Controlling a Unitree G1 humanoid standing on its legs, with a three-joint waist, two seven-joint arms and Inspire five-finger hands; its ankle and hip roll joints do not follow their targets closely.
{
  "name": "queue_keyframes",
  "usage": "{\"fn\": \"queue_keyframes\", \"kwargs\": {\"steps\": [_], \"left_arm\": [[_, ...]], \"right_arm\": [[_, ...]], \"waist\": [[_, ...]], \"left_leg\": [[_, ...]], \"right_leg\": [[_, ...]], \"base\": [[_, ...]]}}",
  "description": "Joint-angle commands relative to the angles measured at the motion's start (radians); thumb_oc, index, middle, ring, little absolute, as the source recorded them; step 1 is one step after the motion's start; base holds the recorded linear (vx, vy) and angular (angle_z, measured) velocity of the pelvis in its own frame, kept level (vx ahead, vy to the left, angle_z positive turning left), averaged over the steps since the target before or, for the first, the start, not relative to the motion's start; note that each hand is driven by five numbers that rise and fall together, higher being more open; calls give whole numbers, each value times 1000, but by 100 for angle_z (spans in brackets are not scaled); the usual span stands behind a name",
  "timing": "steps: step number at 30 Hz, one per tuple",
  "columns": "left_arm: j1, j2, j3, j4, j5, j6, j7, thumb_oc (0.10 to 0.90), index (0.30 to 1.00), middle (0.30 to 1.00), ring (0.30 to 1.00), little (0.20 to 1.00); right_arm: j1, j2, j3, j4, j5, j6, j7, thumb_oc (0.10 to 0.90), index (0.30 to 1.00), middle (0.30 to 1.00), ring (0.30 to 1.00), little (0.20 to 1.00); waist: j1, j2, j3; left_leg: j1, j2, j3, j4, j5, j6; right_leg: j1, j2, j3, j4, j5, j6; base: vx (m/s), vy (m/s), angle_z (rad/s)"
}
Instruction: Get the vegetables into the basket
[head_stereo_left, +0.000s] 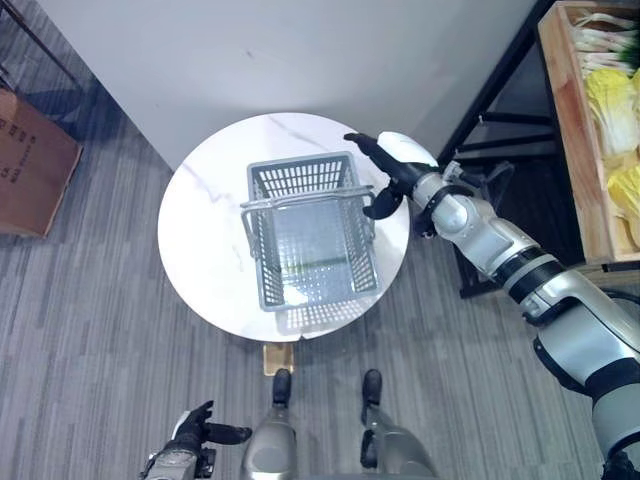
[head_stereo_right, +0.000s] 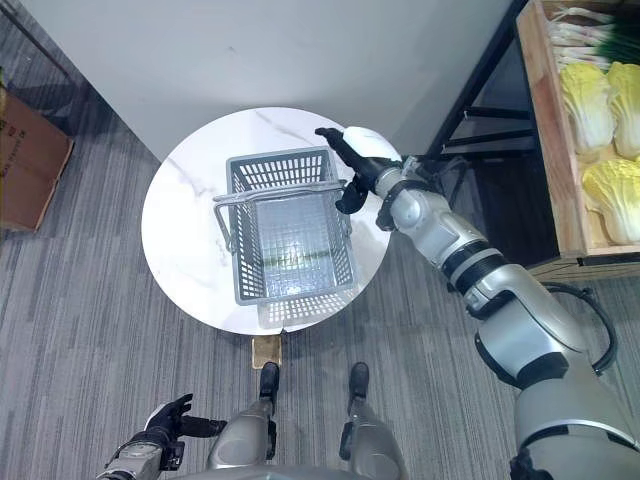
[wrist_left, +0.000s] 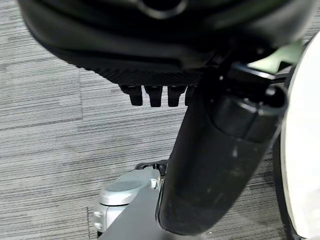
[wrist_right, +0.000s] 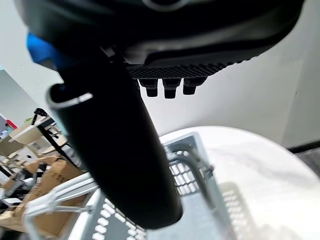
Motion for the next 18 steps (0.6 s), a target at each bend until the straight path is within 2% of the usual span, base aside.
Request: {"fn": "queue_keyframes", "kwargs": {"steps": [1, 3, 11, 18], "left_arm": [[-11, 75, -42, 62, 0, -3, 9, 900, 1000, 1000, 1000, 1000], [-15, 81, -42, 66, -3, -1, 13, 900, 1000, 1000, 1000, 1000], [-18, 92, -48, 54, -28, -12, 20, 900, 1000, 1000, 1000, 1000], [-30, 96, -76, 33, -35, -19, 24, 900, 1000, 1000, 1000, 1000]], "right_arm": [[-141, 34, 19, -17, 105, -46, -12, 900, 1000, 1000, 1000, 1000], [-169, 60, 31, 9, 97, -51, -25, 900, 1000, 1000, 1000, 1000], [-217, 76, 22, 125, 25, -45, -81, 900, 1000, 1000, 1000, 1000], [-219, 97, 29, 239, -2, -31, -84, 900, 1000, 1000, 1000, 1000]], "waist": [[6, -46, -47], [8, -51, -46], [37, -54, -31], [59, -40, -16]], "left_leg": [[-2, 17, 22, 0, 32, -26], [-8, 19, 21, 0, 35, -27], [-35, 9, -6, 0, 42, -23], [-67, -10, -27, 0, 48, -16]], "right_leg": [[57, -63, 54, 13, -24, 69], [50, -62, 53, 11, -22, 69], [45, -67, 34, 13, -20, 72], [33, -80, 21, 12, -15, 76]], "base": [[-24, 11, -23], [-31, 3, -18], [-10, 2, 8], [-4, 29, 12]]}}
